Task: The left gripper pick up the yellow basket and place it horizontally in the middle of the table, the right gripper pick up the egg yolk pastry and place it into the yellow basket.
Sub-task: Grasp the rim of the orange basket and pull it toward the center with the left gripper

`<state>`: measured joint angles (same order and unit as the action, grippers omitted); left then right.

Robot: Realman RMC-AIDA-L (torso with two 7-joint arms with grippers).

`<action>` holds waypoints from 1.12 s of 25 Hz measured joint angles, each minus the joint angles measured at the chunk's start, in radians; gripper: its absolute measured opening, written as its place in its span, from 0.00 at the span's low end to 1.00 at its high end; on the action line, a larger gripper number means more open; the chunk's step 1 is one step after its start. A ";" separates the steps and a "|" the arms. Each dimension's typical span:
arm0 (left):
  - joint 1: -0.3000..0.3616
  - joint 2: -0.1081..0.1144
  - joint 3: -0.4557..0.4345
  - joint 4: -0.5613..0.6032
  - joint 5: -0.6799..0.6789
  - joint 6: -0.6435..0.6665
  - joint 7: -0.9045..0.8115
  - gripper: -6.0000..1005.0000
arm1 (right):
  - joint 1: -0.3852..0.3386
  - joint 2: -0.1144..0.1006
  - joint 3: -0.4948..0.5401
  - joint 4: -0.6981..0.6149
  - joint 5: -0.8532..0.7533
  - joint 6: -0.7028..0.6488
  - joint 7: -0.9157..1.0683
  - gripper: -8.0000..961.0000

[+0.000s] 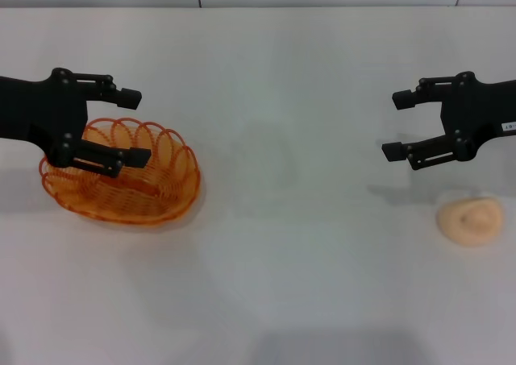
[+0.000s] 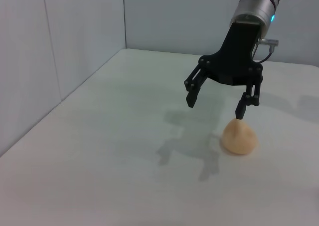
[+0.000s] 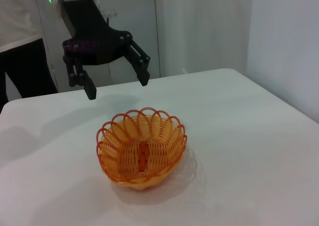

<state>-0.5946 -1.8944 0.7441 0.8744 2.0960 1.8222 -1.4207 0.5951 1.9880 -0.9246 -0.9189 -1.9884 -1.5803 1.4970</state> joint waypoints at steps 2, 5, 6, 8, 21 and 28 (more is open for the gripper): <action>0.001 0.000 -0.001 0.000 0.000 0.000 0.001 0.87 | -0.001 0.001 0.001 0.000 0.000 0.000 -0.002 0.89; 0.002 0.000 -0.001 -0.001 0.000 0.000 0.002 0.87 | -0.002 0.002 0.002 0.000 0.001 0.002 -0.007 0.89; 0.002 0.000 -0.002 -0.001 0.000 0.000 0.002 0.87 | -0.002 0.002 0.002 0.000 0.001 0.003 -0.008 0.89; 0.002 -0.001 -0.002 -0.001 0.000 -0.001 0.002 0.87 | -0.003 0.004 0.002 0.000 0.001 0.005 -0.010 0.89; 0.005 -0.018 -0.003 0.029 -0.002 -0.067 -0.082 0.86 | -0.006 0.006 0.003 0.000 -0.003 0.019 -0.012 0.89; 0.031 -0.061 0.002 0.265 0.092 -0.086 -0.465 0.86 | -0.009 -0.001 0.003 -0.004 -0.003 0.027 -0.022 0.89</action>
<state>-0.5634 -1.9552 0.7464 1.1392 2.1885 1.7365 -1.8859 0.5862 1.9866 -0.9216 -0.9231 -1.9913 -1.5532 1.4752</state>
